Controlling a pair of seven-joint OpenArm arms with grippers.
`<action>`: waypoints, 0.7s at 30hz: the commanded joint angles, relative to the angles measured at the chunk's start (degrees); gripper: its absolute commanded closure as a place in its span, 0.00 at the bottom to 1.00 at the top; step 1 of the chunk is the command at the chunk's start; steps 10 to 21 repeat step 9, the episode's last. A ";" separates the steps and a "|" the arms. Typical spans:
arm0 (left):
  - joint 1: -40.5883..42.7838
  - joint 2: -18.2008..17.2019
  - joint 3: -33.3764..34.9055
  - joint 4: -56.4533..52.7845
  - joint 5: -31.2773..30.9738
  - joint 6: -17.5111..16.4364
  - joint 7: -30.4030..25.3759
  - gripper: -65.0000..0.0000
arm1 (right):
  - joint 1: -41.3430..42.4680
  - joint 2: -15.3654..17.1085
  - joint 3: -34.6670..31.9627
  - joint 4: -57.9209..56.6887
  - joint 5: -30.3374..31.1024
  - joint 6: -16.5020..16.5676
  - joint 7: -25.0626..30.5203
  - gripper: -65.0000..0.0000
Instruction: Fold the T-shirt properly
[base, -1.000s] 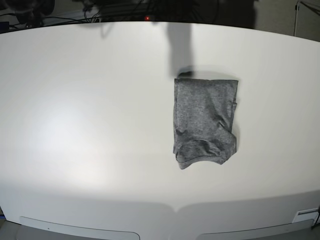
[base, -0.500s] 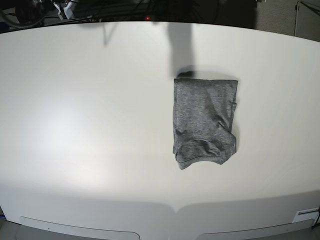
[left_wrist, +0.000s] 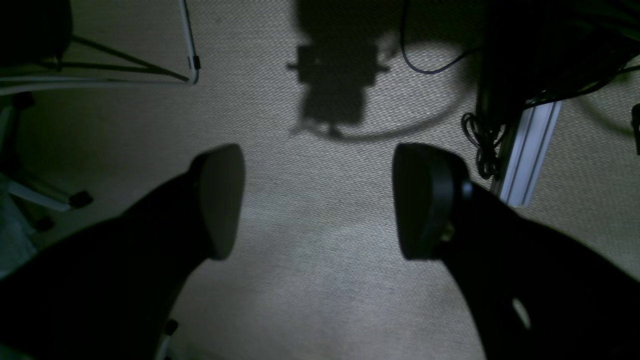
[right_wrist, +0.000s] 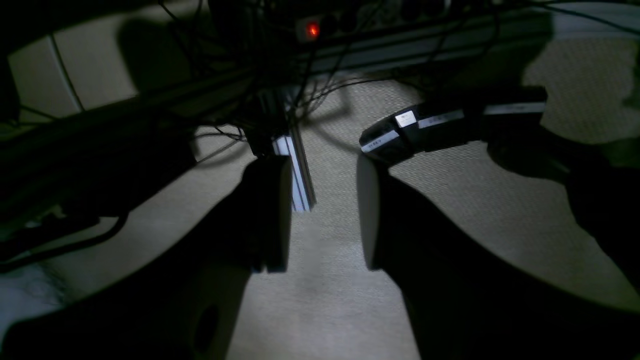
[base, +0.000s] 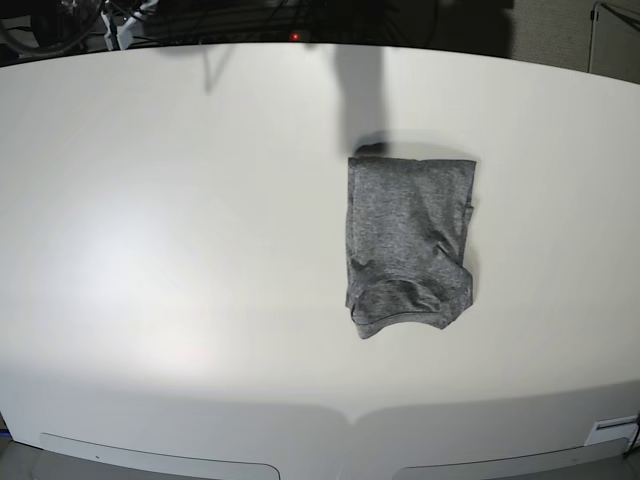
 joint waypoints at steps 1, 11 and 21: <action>0.90 -0.57 -0.02 0.11 -0.20 0.26 -0.48 0.31 | -0.46 1.33 0.02 0.07 0.28 0.43 0.31 0.66; 0.90 -0.35 0.00 0.09 -1.88 0.17 -0.85 0.31 | -0.46 0.76 0.02 0.07 0.04 0.43 -3.54 0.66; 0.90 -0.35 0.00 0.09 -1.88 0.17 -0.85 0.31 | -0.46 0.76 0.02 0.07 0.04 0.43 -3.54 0.66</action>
